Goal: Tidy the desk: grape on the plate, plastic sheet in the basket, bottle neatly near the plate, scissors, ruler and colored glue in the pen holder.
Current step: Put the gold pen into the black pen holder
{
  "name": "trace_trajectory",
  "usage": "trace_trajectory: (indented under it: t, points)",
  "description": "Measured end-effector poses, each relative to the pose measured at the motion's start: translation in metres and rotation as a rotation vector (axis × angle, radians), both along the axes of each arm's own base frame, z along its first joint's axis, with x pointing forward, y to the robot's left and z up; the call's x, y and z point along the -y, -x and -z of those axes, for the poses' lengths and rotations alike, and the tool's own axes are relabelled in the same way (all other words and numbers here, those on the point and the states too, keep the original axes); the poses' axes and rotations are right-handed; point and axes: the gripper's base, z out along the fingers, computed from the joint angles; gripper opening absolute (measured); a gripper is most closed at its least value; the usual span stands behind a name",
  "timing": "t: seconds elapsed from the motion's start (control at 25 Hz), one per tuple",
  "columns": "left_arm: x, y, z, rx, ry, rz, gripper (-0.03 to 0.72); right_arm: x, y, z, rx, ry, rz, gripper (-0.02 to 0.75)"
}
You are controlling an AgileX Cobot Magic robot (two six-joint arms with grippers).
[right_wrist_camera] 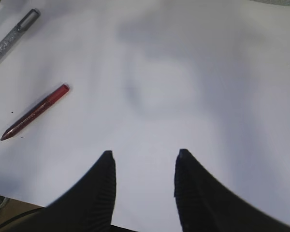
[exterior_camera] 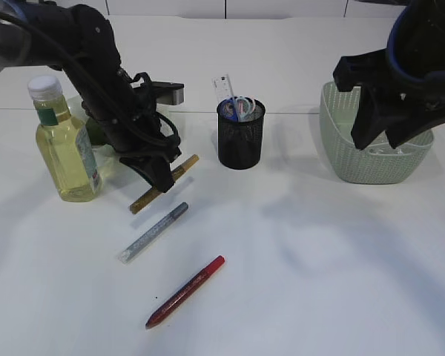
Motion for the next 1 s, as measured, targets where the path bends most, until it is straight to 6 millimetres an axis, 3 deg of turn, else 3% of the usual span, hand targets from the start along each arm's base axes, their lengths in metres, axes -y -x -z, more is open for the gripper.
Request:
trace_trajectory:
  t: [0.44,0.68,1.0]
  points:
    - [0.001,0.010,-0.033,-0.017,0.064,-0.078,0.060,0.000,0.000,0.000,0.000,0.000,0.000,0.331]
    - [-0.009,0.033,-0.035,-0.016,0.066,-0.187,0.060,0.000,0.000,0.000,0.000,0.000,0.000,0.331]
    - [-0.004,0.069,-0.057,0.291,0.153,-0.249,0.064,0.000,0.000,0.000,0.000,0.000,0.000,0.331]
